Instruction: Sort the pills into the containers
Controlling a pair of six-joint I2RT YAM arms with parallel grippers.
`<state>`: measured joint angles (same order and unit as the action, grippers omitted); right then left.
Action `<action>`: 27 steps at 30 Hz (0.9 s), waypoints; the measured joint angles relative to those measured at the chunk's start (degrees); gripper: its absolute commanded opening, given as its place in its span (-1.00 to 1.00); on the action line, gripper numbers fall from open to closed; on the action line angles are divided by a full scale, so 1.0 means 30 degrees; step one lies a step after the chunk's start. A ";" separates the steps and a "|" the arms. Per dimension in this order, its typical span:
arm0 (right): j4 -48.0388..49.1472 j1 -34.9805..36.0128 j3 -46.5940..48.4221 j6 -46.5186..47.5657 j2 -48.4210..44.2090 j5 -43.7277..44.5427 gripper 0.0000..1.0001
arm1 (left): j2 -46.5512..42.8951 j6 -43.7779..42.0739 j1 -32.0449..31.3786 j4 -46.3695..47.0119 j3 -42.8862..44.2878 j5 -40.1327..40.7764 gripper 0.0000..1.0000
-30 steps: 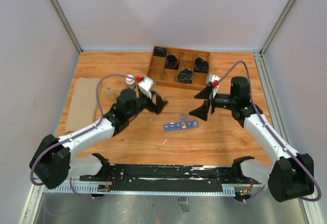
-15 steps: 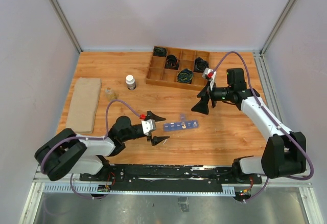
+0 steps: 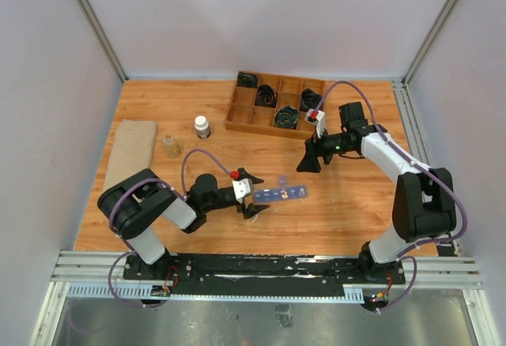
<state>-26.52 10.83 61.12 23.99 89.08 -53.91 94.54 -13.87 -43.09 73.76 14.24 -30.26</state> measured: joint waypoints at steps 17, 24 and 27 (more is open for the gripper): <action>-0.0350 0.0386 0.0430 -0.0568 0.1756 0.0984 0.36 | 0.1457 -0.1989 -0.0641 -0.5909 0.2892 0.1800 0.52; -0.0321 0.0780 0.0430 -0.0874 0.2200 0.1290 0.29 | 0.1690 -0.2229 -0.0678 -0.7118 0.3504 0.2157 0.33; -0.0102 0.0787 0.0437 -0.1588 0.2754 0.1851 0.10 | 0.1872 -0.2215 -0.0685 -0.7220 0.3752 0.2164 0.20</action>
<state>-26.83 13.19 62.43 19.22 97.34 -48.36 100.16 -20.51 -45.15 52.10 25.50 -23.77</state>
